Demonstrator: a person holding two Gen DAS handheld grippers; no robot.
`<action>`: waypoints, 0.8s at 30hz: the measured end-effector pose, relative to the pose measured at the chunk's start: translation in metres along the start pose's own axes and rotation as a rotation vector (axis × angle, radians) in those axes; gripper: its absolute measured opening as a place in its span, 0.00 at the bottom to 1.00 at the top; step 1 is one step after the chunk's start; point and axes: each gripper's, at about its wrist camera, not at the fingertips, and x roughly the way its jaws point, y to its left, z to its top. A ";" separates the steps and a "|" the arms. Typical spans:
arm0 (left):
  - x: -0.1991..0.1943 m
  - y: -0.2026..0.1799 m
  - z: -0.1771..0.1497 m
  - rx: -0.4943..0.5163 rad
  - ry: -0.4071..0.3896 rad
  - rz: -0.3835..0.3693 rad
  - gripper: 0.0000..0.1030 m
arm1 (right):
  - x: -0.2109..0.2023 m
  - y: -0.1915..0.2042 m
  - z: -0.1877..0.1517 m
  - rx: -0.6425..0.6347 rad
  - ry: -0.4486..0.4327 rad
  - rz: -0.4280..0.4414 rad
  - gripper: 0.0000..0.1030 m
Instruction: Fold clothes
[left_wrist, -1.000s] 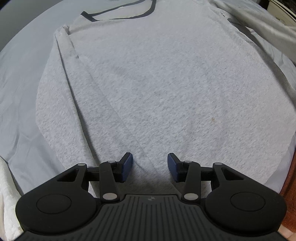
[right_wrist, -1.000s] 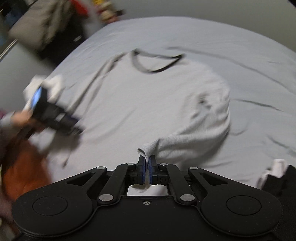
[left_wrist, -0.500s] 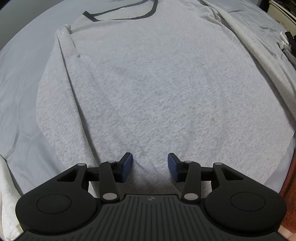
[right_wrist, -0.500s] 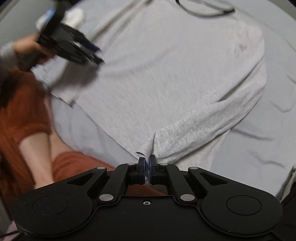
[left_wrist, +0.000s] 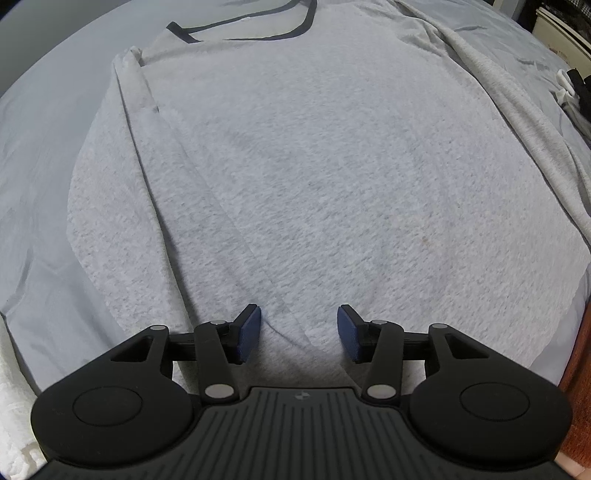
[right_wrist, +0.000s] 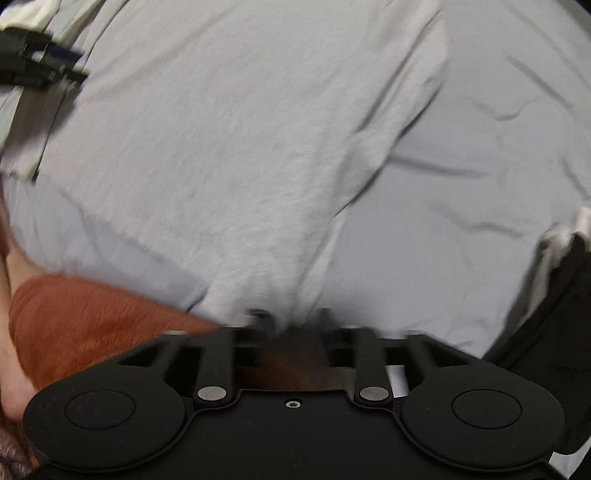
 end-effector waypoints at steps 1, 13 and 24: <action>0.000 0.000 0.000 -0.002 -0.002 -0.001 0.43 | -0.007 -0.002 0.002 0.012 -0.039 -0.001 0.43; -0.002 -0.001 -0.003 -0.016 -0.012 0.000 0.44 | 0.008 -0.014 0.022 0.165 -0.132 0.016 0.33; 0.001 0.005 -0.004 -0.014 -0.019 -0.005 0.44 | 0.012 -0.024 0.011 0.202 -0.098 -0.009 0.04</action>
